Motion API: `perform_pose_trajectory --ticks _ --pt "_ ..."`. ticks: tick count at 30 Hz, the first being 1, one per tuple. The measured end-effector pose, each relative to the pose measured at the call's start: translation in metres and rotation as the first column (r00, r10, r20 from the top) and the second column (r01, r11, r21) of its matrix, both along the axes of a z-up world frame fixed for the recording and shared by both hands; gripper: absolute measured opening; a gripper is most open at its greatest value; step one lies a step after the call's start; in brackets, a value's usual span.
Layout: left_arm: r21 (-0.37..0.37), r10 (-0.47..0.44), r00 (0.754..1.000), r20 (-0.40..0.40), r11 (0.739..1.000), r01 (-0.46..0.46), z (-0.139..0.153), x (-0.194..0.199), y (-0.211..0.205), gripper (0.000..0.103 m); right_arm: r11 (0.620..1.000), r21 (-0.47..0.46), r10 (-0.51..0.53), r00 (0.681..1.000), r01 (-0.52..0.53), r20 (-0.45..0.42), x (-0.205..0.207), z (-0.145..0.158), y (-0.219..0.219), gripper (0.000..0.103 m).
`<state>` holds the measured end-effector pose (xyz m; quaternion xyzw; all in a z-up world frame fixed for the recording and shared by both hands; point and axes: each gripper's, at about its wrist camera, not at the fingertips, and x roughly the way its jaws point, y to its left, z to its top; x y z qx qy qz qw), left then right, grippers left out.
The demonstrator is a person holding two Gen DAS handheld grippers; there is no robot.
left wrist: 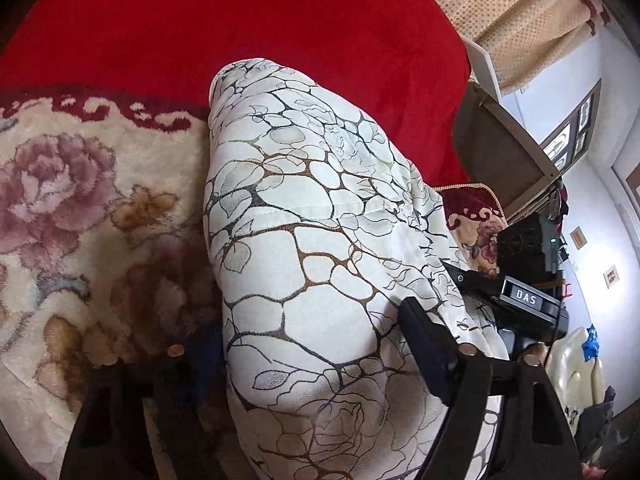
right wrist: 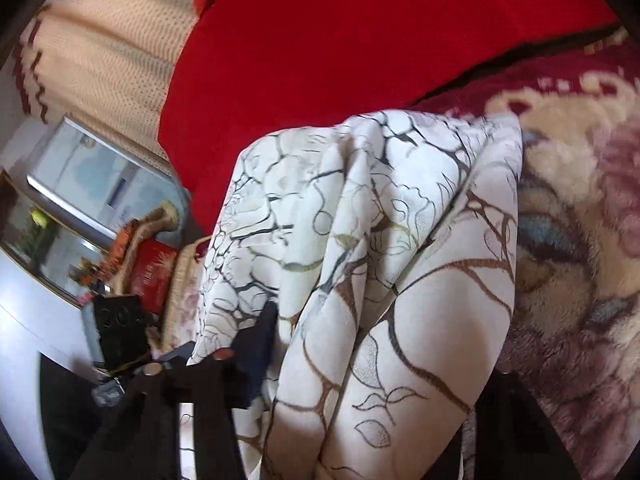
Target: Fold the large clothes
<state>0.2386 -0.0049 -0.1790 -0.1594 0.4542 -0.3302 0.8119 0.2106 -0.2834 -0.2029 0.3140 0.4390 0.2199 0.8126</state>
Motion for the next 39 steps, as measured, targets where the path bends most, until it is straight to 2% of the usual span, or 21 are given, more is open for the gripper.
perform_pose_trajectory --ticks 3,6,11,17,19,23,24,25,26,28,29,30,33,36,39 --pt "-0.007 0.015 1.000 -0.004 1.000 -0.015 0.004 -0.001 0.005 0.070 1.000 -0.020 -0.002 1.000 0.003 0.022 -0.004 0.013 0.010 0.046" --pt "-0.008 0.020 1.000 -0.002 1.000 -0.020 0.012 -0.004 0.011 0.066 1.000 -0.031 0.000 0.998 0.002 0.064 -0.008 0.032 0.022 0.045" --pt "0.041 0.036 0.998 0.053 0.998 -0.038 0.036 -0.021 0.024 0.065 1.000 -0.009 0.023 0.990 -0.022 0.141 -0.019 0.064 0.035 0.045" --pt "0.064 0.157 0.980 0.123 0.984 -0.166 0.075 -0.040 0.074 0.065 0.995 0.058 0.076 0.982 -0.087 0.175 -0.026 0.078 0.074 0.045" --pt "0.075 0.211 0.963 0.167 0.971 -0.225 0.084 -0.047 0.091 0.065 0.990 0.084 0.094 0.979 -0.111 0.183 -0.027 0.081 0.092 0.044" --pt "0.129 0.261 0.950 0.171 0.950 -0.285 0.073 -0.036 0.102 0.065 0.992 0.075 0.084 0.975 -0.101 0.204 -0.024 0.073 0.116 0.043" --pt "0.175 0.268 0.950 0.163 0.939 -0.295 0.061 -0.030 0.100 0.065 0.993 0.077 0.071 0.980 -0.086 0.185 -0.021 0.064 0.115 0.043" --pt "0.247 0.276 0.951 0.142 0.920 -0.304 0.045 -0.019 0.095 0.065 0.995 0.070 0.058 0.986 -0.069 0.160 -0.016 0.053 0.117 0.043" --pt "0.339 0.297 0.949 0.106 0.886 -0.315 0.025 -0.007 0.089 0.066 0.998 0.034 0.053 0.990 -0.058 0.133 -0.011 0.041 0.119 0.043" --pt "0.445 0.323 0.943 0.077 0.835 -0.323 0.002 0.006 0.081 0.070 0.999 -0.044 0.034 0.997 -0.031 0.072 -0.001 0.016 0.121 0.043" --pt "0.451 0.327 0.941 0.086 0.829 -0.329 -0.001 0.007 0.081 0.071 0.998 -0.049 0.034 0.998 -0.032 0.053 0.003 0.008 0.120 0.044" --pt "0.444 0.331 0.939 0.096 0.830 -0.338 0.000 0.005 0.081 0.071 0.999 -0.042 0.034 0.999 -0.033 0.041 0.004 0.004 0.118 0.049" --pt "0.452 0.327 0.935 0.141 0.818 -0.354 0.003 -0.004 0.082 0.072 0.997 -0.078 0.027 0.999 -0.025 0.036 -0.002 0.009 0.118 0.055" --pt "0.466 0.319 0.931 0.180 0.806 -0.366 0.011 -0.014 0.075 0.072 0.977 -0.211 0.045 0.996 -0.027 0.081 -0.019 0.033 0.115 0.058" --pt "0.421 0.308 0.926 0.216 0.827 -0.373 0.029 -0.031 0.086 0.072 0.959 -0.284 0.030 0.989 0.011 0.141 -0.032 0.065 0.106 0.060"
